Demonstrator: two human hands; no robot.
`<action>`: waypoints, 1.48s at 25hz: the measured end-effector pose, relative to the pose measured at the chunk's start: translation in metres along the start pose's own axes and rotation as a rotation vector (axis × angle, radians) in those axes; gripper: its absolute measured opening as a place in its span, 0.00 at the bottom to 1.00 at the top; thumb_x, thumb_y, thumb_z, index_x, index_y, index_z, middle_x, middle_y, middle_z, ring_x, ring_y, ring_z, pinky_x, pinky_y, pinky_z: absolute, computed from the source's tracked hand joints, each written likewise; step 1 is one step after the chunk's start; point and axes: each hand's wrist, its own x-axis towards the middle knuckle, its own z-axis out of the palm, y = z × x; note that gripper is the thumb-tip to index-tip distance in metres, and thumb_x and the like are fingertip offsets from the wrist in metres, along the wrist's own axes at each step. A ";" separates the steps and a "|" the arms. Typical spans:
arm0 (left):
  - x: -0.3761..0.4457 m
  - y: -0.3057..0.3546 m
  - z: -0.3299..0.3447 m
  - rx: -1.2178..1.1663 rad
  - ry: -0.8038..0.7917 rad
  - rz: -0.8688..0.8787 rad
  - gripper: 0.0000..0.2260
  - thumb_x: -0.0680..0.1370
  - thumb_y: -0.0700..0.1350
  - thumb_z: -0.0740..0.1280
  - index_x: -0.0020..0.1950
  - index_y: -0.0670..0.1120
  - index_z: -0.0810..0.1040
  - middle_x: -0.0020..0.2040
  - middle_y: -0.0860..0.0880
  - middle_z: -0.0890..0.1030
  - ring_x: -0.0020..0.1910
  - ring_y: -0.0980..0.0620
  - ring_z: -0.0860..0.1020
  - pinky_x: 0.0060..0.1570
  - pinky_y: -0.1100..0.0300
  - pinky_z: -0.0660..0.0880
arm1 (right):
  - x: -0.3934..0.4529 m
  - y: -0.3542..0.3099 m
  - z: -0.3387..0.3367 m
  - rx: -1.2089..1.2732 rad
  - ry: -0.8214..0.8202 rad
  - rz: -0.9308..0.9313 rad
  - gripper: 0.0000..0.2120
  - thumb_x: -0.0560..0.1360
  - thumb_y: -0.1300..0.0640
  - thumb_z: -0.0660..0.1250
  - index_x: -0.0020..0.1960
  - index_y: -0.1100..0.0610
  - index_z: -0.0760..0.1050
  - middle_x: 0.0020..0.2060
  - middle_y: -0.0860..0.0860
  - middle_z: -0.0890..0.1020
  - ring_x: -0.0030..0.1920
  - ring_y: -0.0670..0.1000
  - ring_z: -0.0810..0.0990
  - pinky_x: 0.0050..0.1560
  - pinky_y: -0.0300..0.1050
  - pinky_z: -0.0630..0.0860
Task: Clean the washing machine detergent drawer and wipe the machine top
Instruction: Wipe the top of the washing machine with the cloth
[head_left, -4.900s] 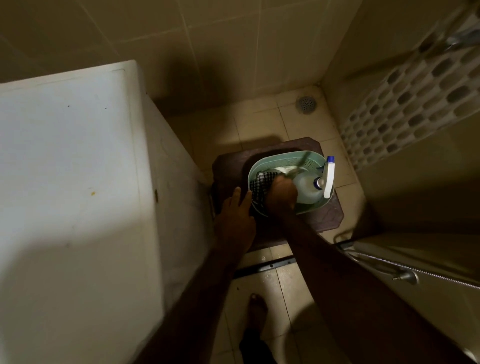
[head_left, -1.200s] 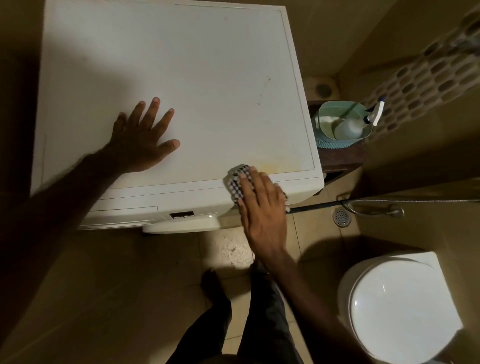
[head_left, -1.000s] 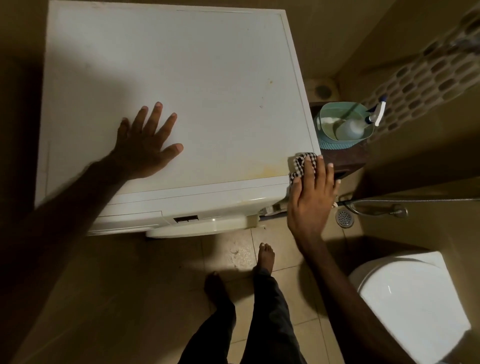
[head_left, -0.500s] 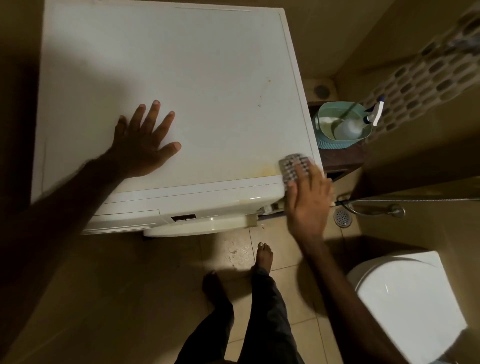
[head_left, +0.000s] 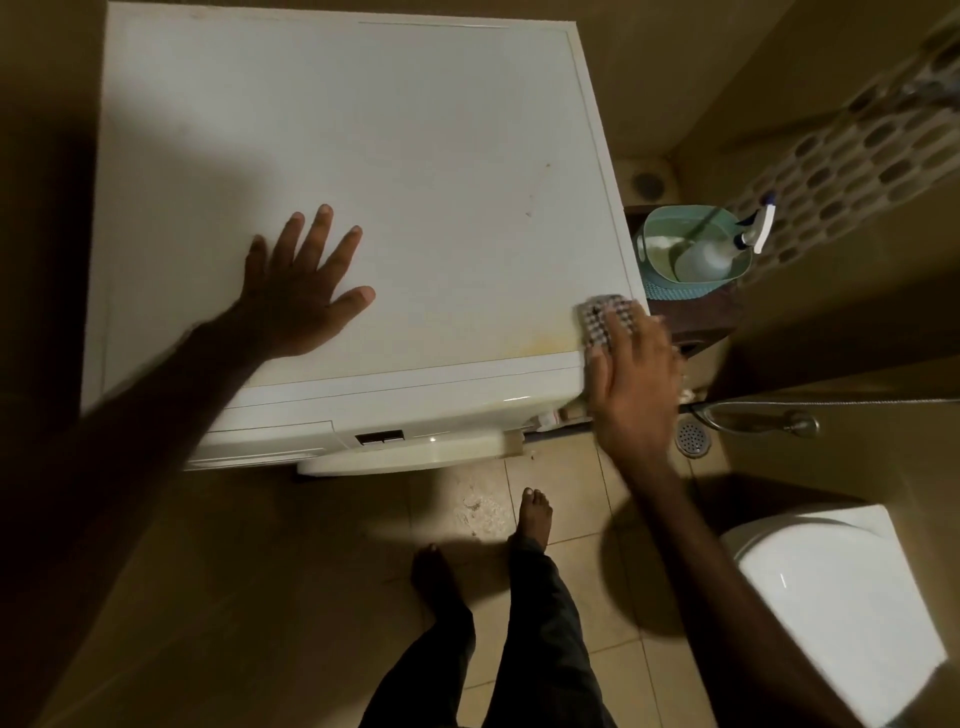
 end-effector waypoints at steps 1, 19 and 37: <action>0.000 0.000 -0.001 -0.006 -0.003 0.002 0.38 0.77 0.72 0.40 0.84 0.58 0.42 0.85 0.49 0.37 0.84 0.43 0.40 0.78 0.34 0.43 | 0.016 0.007 -0.002 0.020 0.038 0.088 0.27 0.86 0.43 0.49 0.82 0.51 0.59 0.83 0.53 0.59 0.82 0.58 0.55 0.78 0.70 0.57; -0.003 0.000 -0.004 -0.013 0.014 0.022 0.37 0.78 0.72 0.42 0.85 0.57 0.45 0.85 0.48 0.40 0.84 0.41 0.43 0.78 0.33 0.45 | -0.028 -0.127 0.028 0.021 -0.062 -0.336 0.26 0.86 0.45 0.50 0.83 0.50 0.60 0.84 0.54 0.57 0.83 0.57 0.55 0.80 0.65 0.54; -0.066 -0.036 -0.017 -0.036 0.023 0.003 0.37 0.77 0.70 0.54 0.83 0.55 0.59 0.85 0.47 0.54 0.82 0.41 0.56 0.76 0.38 0.60 | -0.067 -0.090 0.028 -0.018 -0.058 -0.303 0.26 0.86 0.45 0.51 0.82 0.50 0.59 0.84 0.54 0.56 0.83 0.56 0.53 0.80 0.66 0.54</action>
